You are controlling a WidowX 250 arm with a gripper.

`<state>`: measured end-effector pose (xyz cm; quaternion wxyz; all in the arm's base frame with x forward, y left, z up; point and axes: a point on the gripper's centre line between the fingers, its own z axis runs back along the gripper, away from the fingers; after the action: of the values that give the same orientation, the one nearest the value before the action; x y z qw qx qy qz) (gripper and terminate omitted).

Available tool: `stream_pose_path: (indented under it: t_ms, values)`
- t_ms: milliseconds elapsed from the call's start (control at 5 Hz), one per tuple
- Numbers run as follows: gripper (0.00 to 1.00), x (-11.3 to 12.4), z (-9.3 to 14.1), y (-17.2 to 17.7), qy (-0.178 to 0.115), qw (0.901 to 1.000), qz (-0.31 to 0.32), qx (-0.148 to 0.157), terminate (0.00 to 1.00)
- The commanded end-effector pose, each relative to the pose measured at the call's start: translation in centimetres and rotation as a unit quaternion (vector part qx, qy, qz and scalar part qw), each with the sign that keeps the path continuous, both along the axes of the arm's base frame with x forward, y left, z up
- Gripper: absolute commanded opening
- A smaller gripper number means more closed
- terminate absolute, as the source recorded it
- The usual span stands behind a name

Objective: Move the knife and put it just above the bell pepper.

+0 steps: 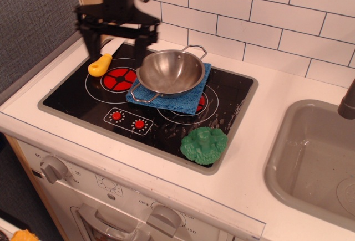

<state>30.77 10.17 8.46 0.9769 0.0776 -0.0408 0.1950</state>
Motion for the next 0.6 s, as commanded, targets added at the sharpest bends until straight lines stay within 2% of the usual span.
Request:
stream_pose_path:
  t_ms: [0,400]
  values:
    - [1.0,1.9,-1.1,4.3,-0.034,0.9991,0.016,0.02,0.0]
    - [1.0,4.0,-3.8,6.5,-0.042,0.9989,0.003,0.021,0.0]
